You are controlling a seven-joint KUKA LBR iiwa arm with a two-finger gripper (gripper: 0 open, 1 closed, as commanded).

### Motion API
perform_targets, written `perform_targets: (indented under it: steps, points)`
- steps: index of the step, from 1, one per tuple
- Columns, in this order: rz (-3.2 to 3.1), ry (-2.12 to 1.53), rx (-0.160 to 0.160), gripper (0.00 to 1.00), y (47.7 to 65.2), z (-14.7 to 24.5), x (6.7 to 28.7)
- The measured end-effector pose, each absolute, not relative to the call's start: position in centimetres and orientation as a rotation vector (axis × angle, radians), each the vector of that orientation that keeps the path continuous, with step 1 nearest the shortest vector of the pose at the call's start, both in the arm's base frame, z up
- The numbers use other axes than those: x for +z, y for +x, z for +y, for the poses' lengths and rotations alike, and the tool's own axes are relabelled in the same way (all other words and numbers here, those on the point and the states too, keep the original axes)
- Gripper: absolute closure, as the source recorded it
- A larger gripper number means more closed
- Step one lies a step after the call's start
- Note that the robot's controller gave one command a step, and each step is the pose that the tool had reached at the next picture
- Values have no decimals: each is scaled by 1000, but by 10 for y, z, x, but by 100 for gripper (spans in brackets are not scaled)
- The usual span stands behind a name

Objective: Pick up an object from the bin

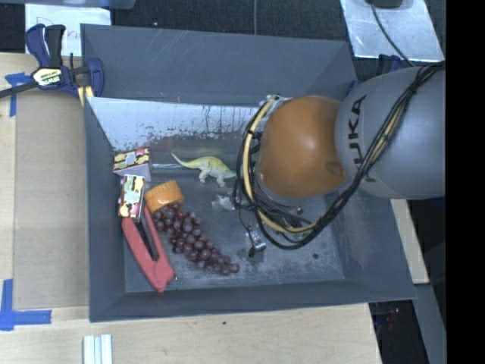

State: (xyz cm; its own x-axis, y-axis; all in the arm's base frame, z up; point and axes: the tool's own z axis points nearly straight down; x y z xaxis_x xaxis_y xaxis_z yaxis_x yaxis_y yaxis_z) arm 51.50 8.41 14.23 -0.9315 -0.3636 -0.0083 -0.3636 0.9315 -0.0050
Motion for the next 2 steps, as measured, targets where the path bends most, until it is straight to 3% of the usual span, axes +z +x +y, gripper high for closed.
perform_targets:
  steps: [1,2]
  points:
    - [3080,-594,8,0,504,165,99]
    - [3079,-459,-7,0,522,172,80]
